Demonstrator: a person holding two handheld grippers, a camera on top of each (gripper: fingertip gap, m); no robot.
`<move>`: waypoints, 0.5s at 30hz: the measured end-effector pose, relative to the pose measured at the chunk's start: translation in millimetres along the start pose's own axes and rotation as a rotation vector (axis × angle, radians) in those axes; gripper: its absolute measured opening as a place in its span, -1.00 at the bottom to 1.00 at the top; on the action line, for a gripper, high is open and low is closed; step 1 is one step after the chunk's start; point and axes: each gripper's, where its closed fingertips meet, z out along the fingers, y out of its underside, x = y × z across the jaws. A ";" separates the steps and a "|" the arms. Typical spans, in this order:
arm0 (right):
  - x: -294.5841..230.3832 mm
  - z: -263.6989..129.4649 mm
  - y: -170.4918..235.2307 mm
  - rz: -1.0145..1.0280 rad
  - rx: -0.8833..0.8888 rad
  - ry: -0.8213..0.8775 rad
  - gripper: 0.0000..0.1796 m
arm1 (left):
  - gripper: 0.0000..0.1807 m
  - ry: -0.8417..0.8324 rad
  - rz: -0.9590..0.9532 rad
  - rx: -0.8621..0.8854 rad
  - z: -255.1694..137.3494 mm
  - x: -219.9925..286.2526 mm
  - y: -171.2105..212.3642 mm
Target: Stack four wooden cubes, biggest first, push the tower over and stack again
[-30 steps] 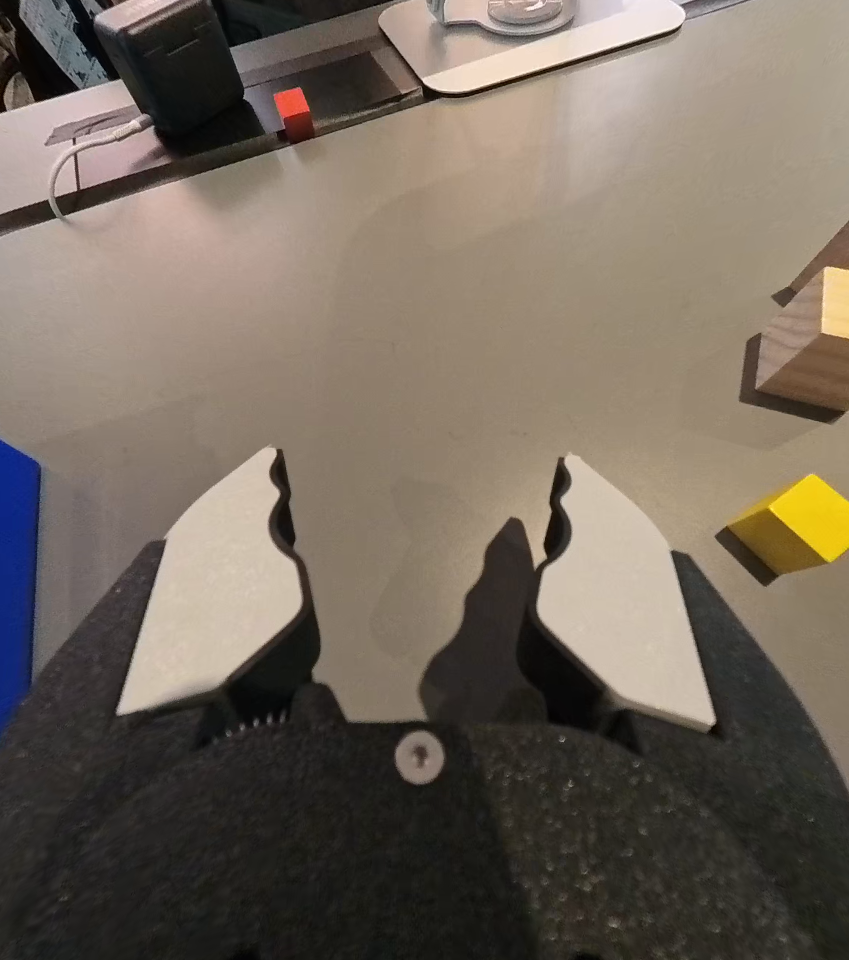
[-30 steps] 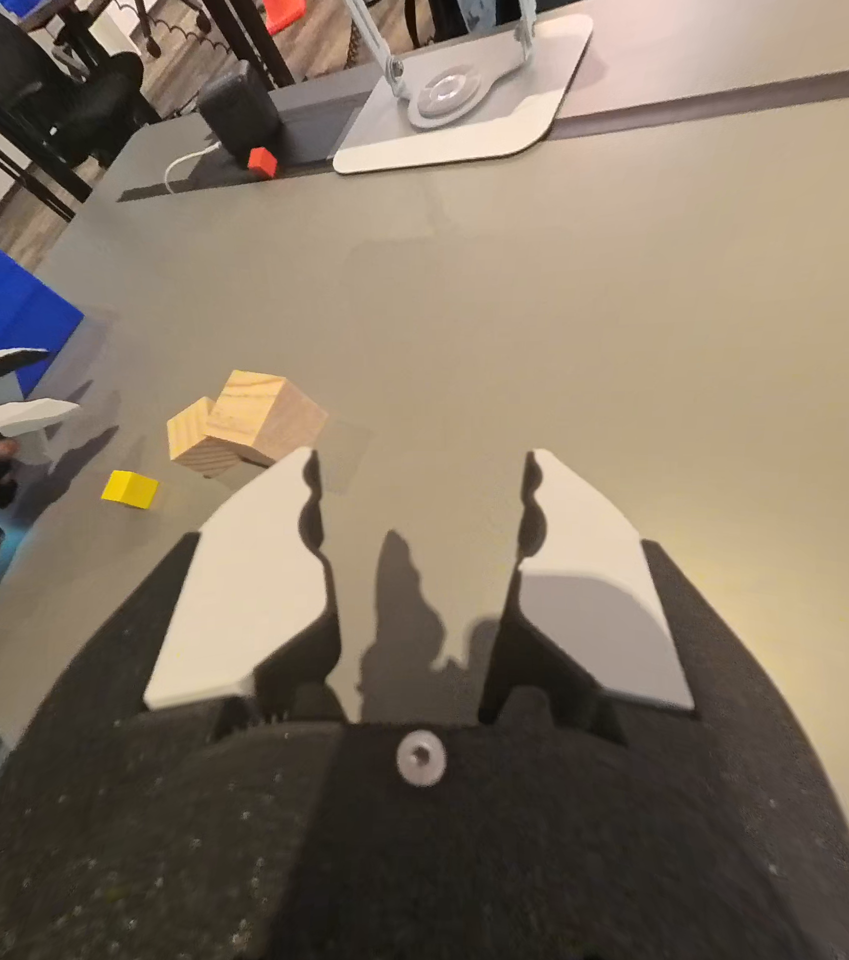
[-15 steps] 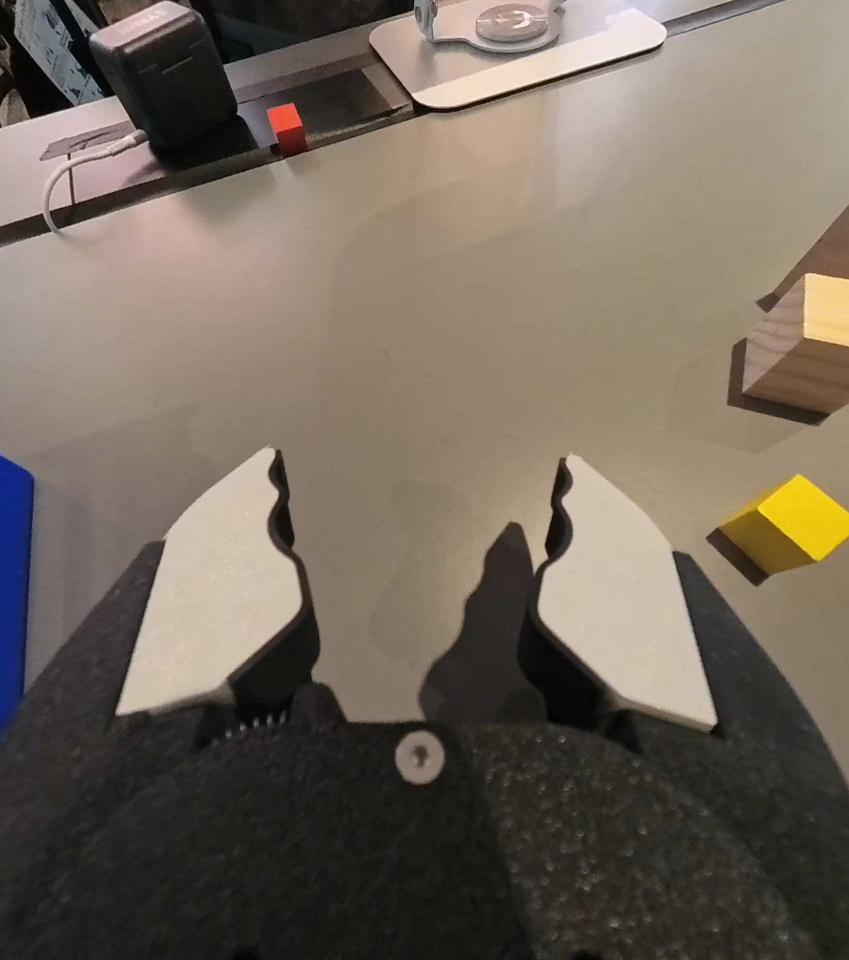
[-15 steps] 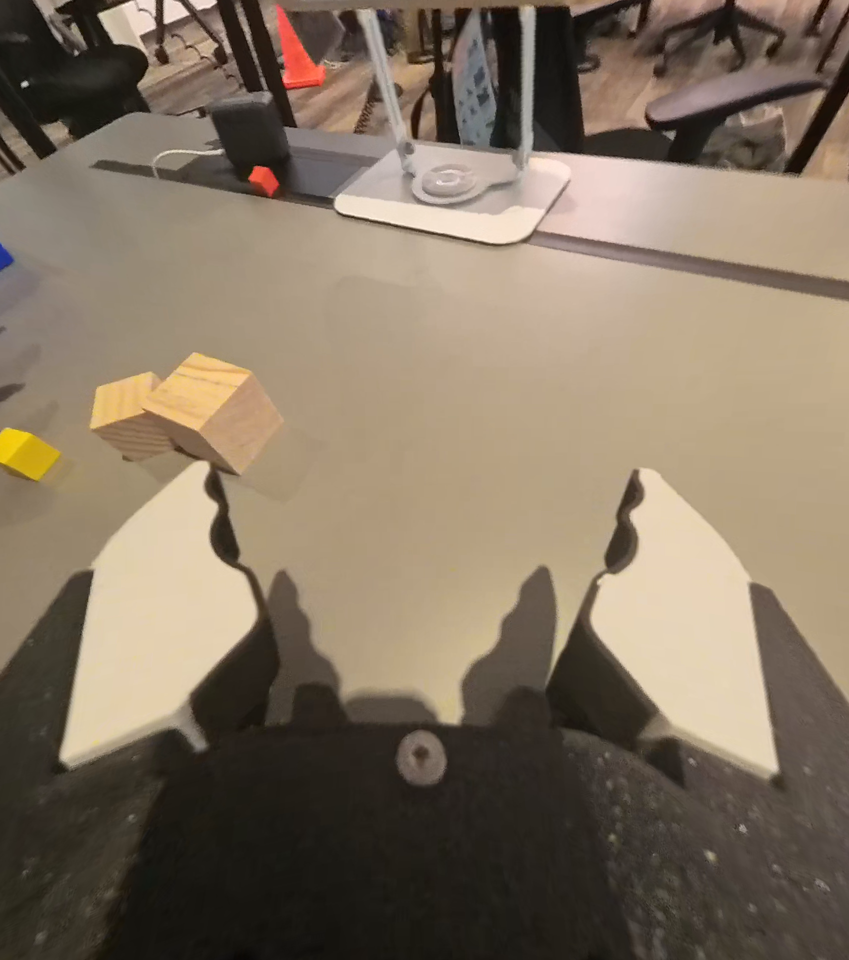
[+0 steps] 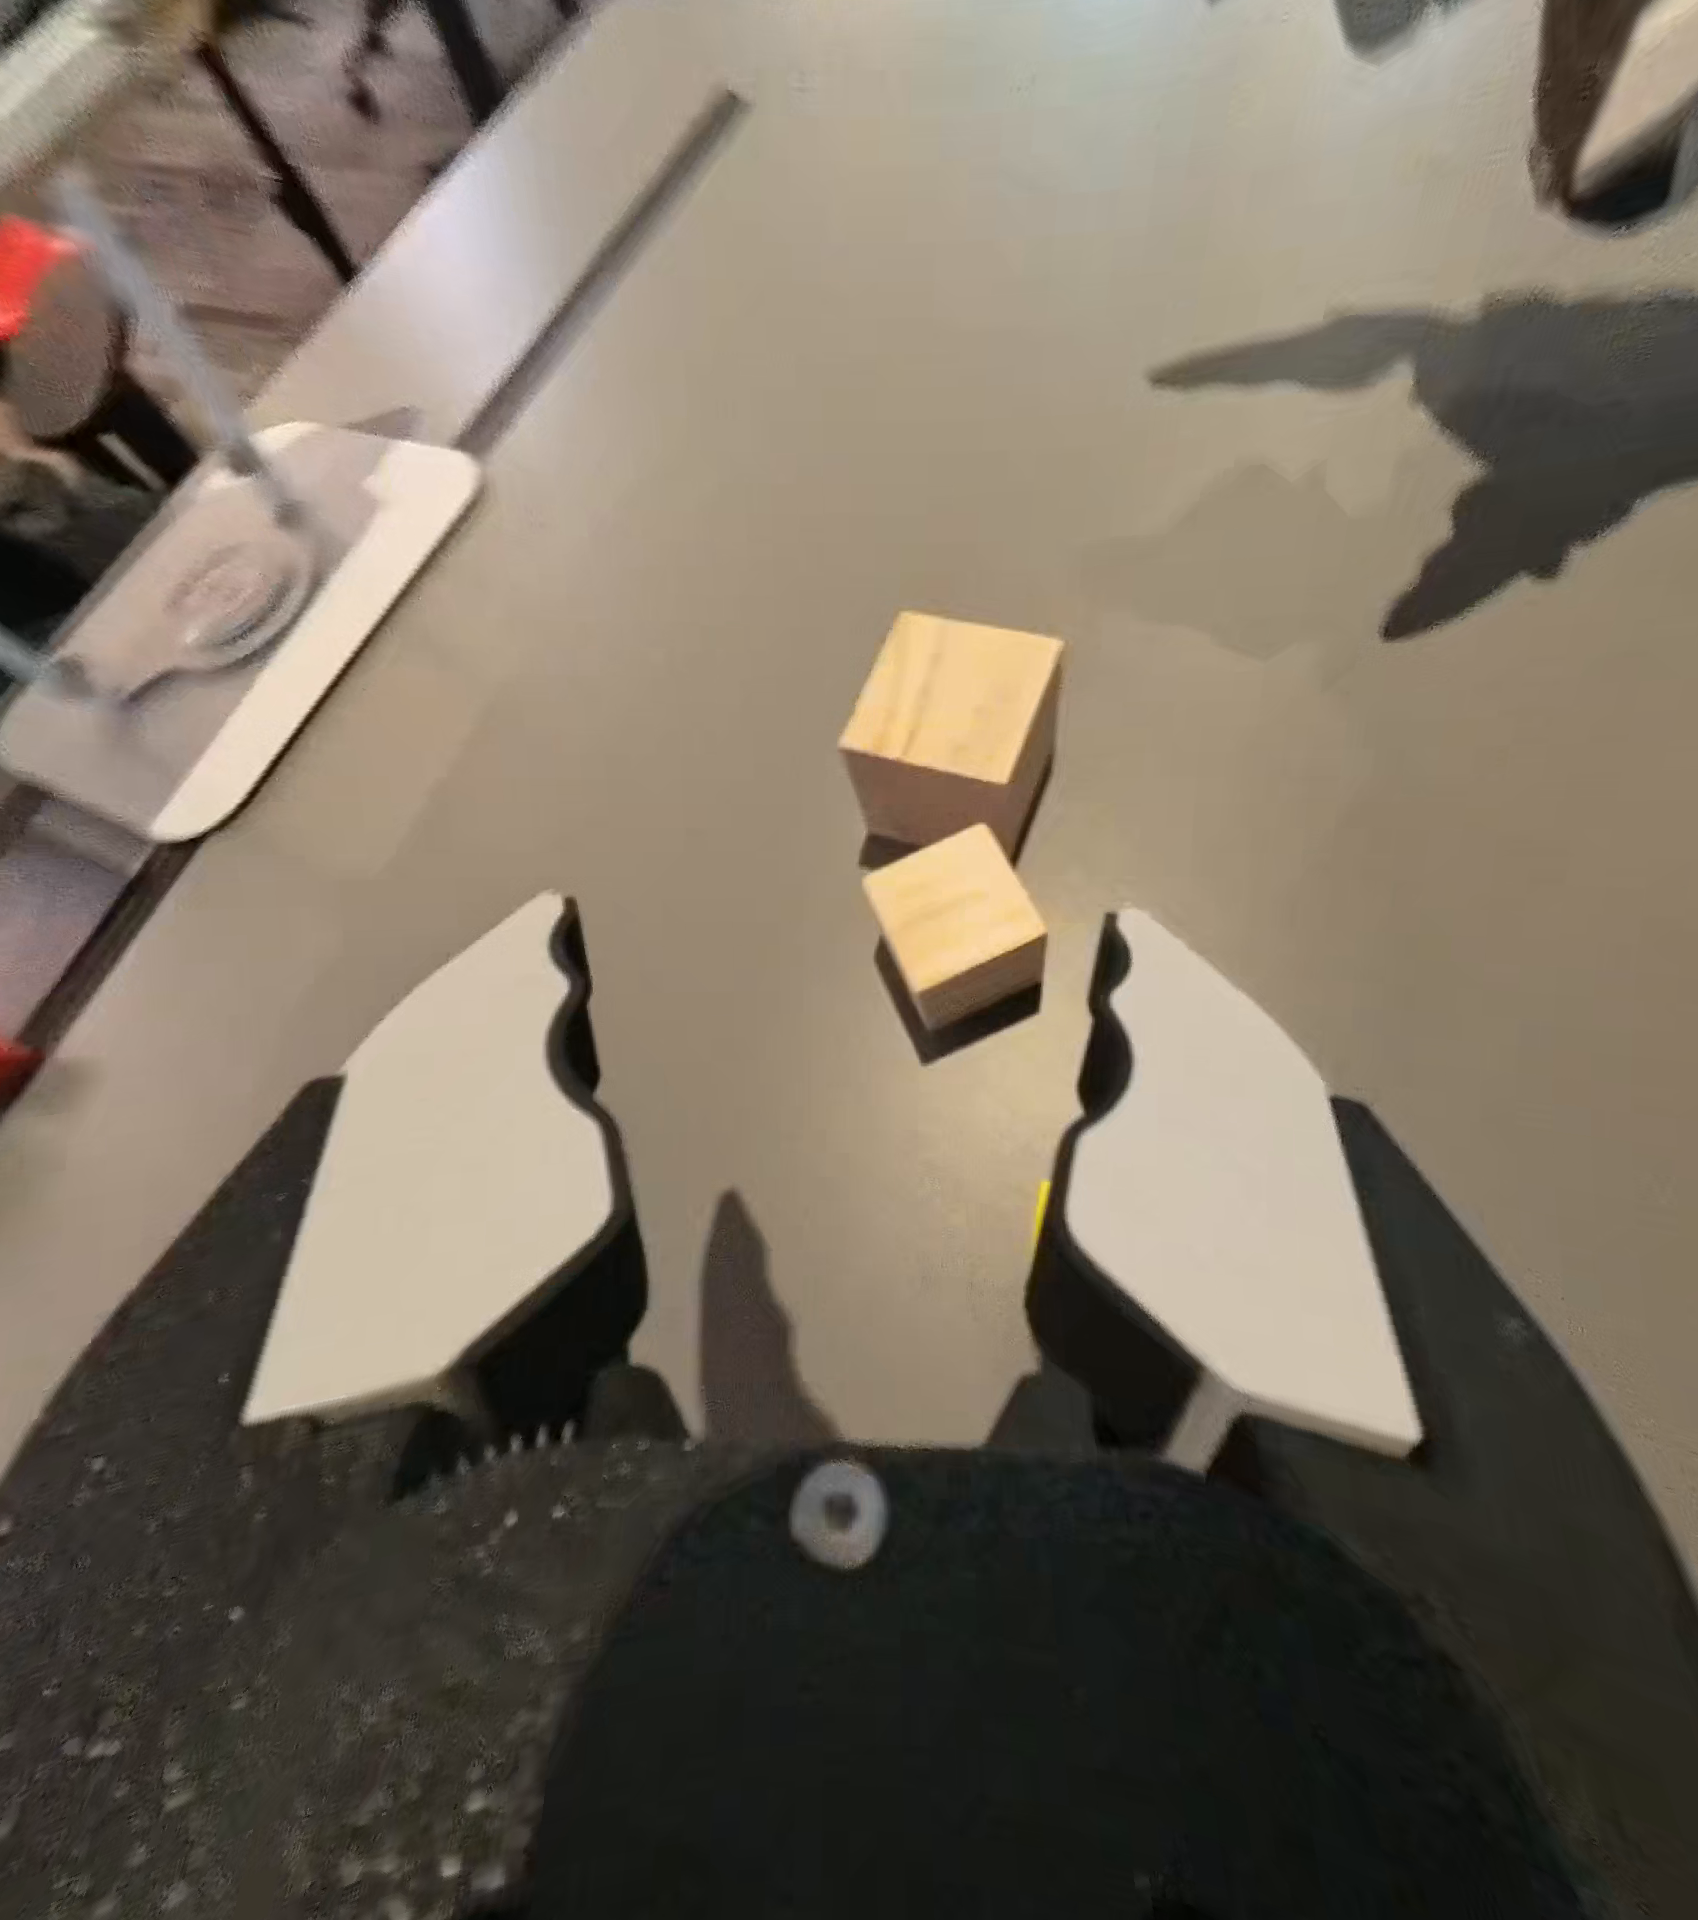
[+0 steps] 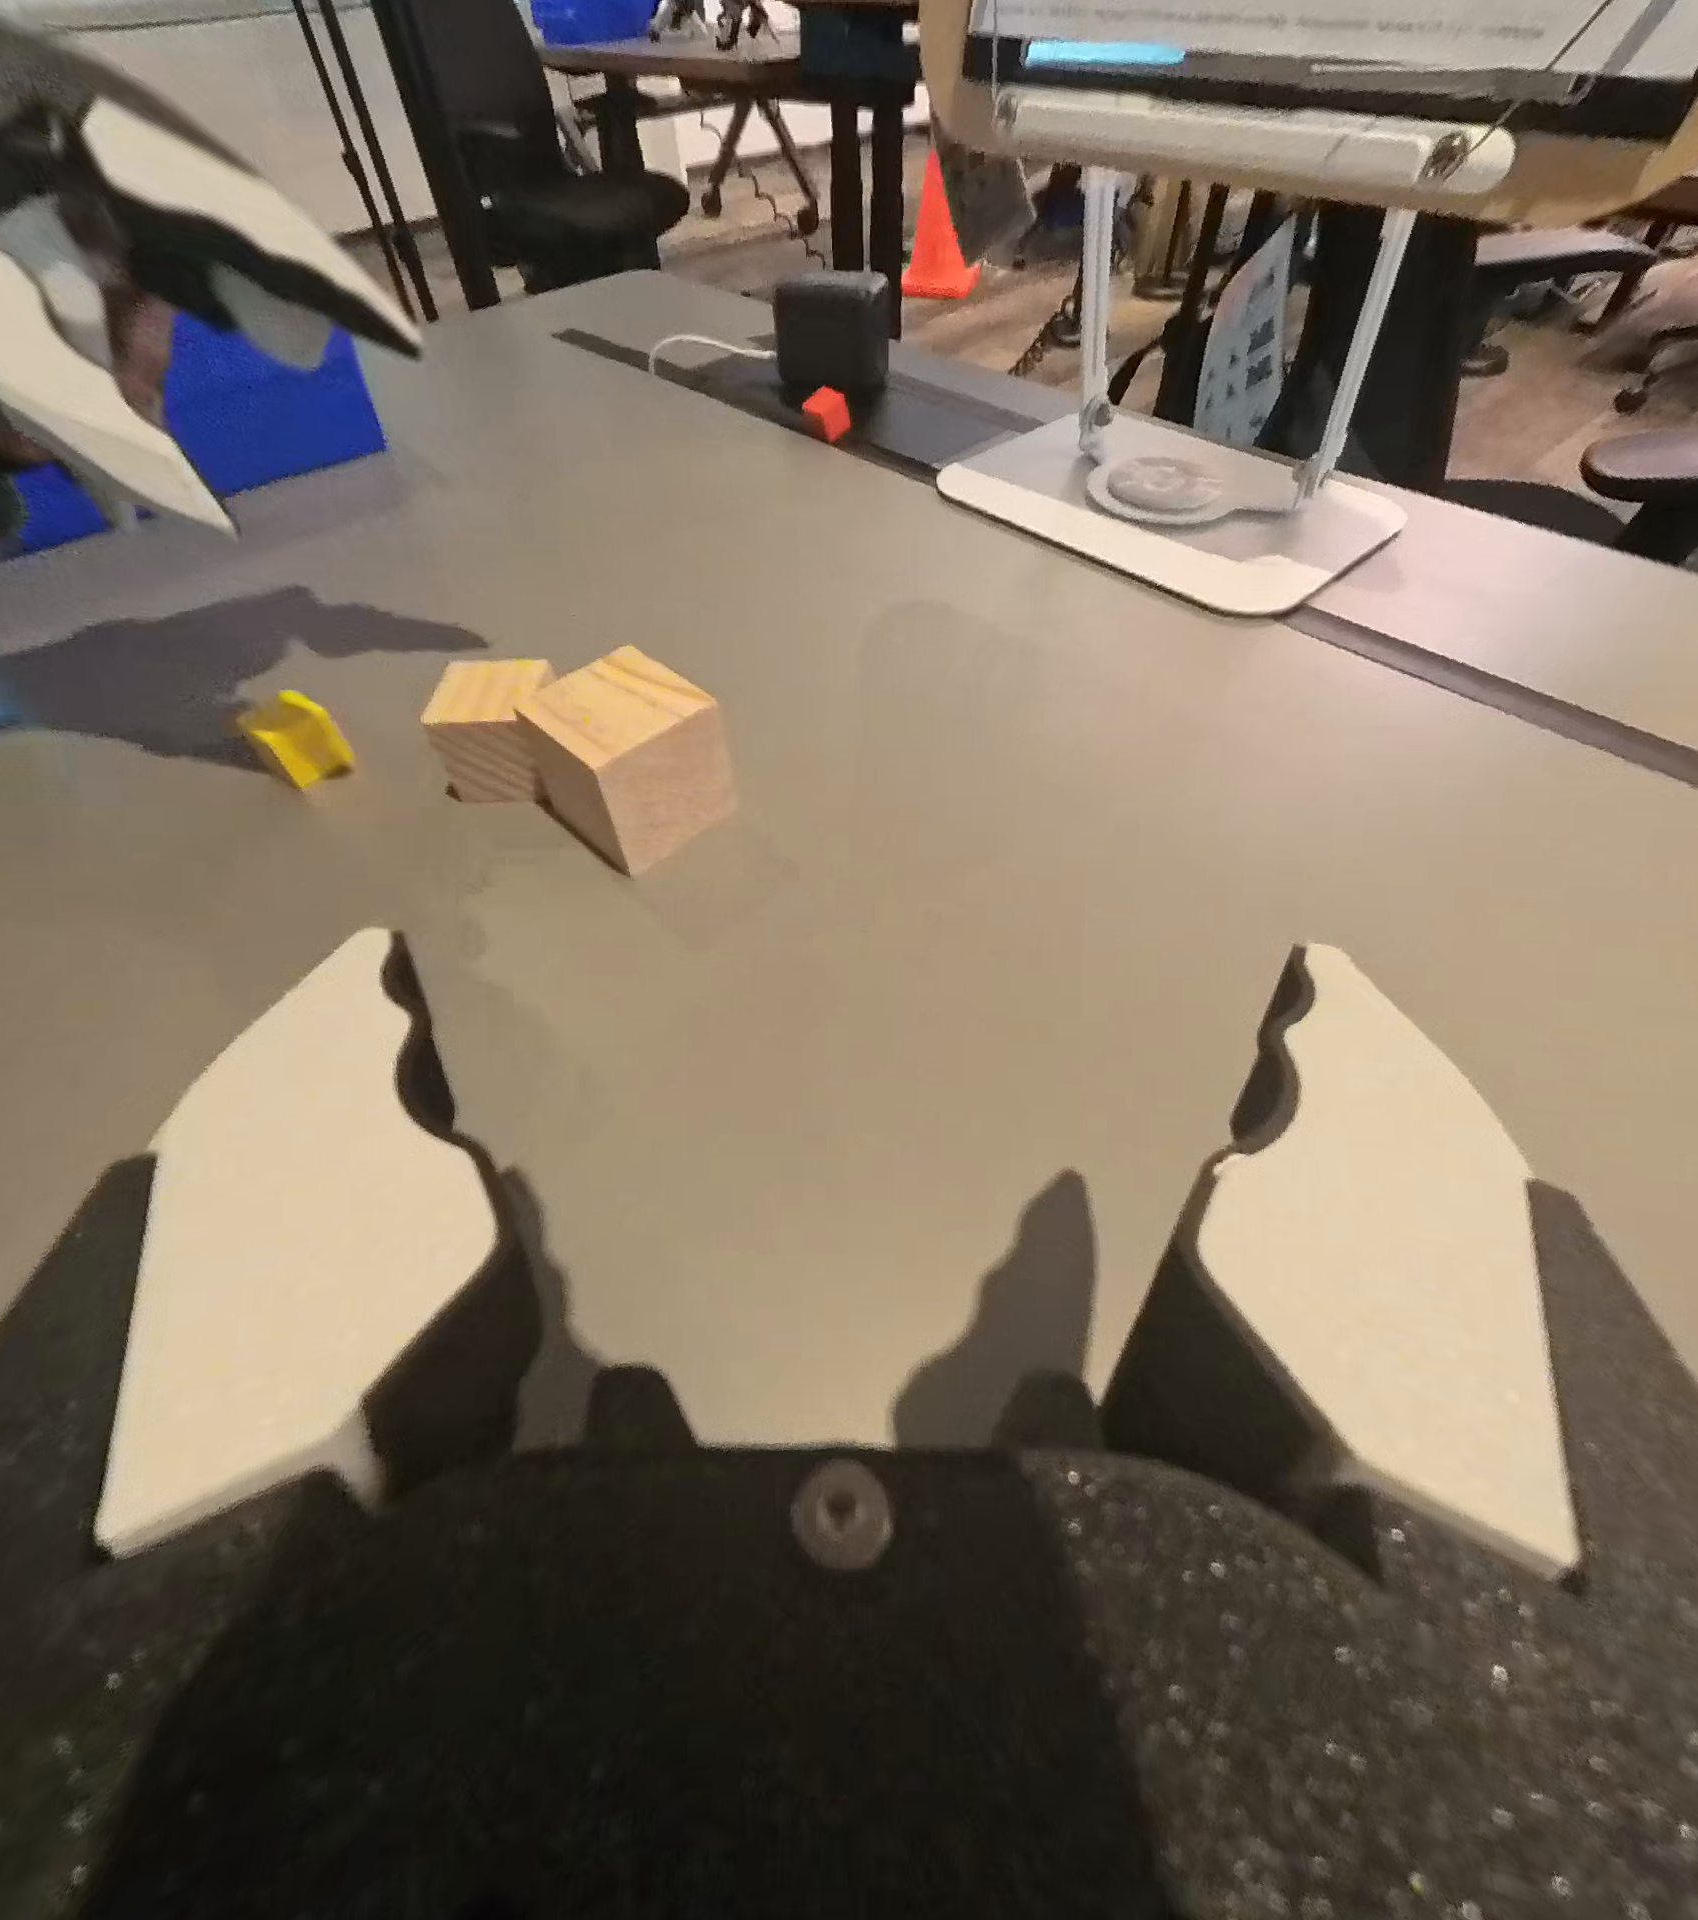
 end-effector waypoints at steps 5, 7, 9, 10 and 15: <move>-0.2 -3.1 12.3 -0.011 -0.035 -0.013 0.62 | 0.02 0.150 0.206 -0.183 50.3 22.9 -17.1; -0.9 -5.0 15.9 -0.019 -0.044 -0.019 0.62 | 0.02 0.207 0.244 -0.250 65.8 29.3 -17.8; -0.6 -6.9 20.8 -0.026 -0.061 -0.019 0.62 | 0.01 0.248 0.273 -0.312 77.7 31.9 -16.5; -0.3 -7.8 23.3 -0.027 -0.068 -0.019 0.62 | 0.01 0.263 0.276 -0.345 82.9 32.1 -15.0; 0.4 -11.3 31.0 -0.012 -0.075 -0.030 0.62 | -0.01 0.297 0.295 -0.474 102.3 29.8 -4.1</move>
